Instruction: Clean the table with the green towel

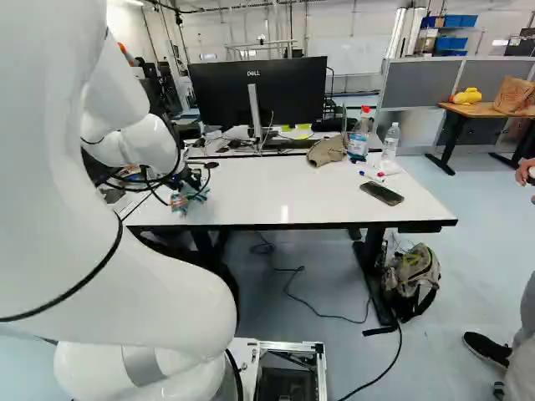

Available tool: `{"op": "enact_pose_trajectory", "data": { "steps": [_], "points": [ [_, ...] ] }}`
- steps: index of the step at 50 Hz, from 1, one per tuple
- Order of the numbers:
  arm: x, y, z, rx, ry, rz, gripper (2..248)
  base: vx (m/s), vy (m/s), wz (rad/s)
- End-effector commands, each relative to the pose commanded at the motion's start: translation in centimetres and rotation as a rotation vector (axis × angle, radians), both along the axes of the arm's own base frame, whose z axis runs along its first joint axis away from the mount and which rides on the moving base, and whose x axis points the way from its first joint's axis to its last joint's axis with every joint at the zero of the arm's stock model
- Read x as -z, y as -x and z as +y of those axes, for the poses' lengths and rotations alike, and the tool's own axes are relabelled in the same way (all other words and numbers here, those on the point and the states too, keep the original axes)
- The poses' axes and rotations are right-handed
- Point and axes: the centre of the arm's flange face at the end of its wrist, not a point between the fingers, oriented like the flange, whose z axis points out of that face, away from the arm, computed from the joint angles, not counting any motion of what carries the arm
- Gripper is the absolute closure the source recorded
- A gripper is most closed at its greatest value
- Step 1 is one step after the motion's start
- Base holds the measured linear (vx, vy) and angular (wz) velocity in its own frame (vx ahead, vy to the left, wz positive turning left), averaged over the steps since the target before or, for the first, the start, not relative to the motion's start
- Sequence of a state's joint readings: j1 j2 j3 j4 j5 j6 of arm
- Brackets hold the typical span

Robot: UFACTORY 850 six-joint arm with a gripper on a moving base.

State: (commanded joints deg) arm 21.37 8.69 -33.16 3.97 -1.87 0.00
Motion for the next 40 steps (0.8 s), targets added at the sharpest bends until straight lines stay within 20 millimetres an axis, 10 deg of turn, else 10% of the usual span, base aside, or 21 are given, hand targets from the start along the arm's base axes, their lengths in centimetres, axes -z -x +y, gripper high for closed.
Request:
{"op": "enact_pose_trajectory", "data": {
  "steps": [40],
  "points": [
    [0.0, -1.3, -2.0, 0.059, 0.000, 0.001, 191, 0.000, 0.000, 0.000]
  ]
}}
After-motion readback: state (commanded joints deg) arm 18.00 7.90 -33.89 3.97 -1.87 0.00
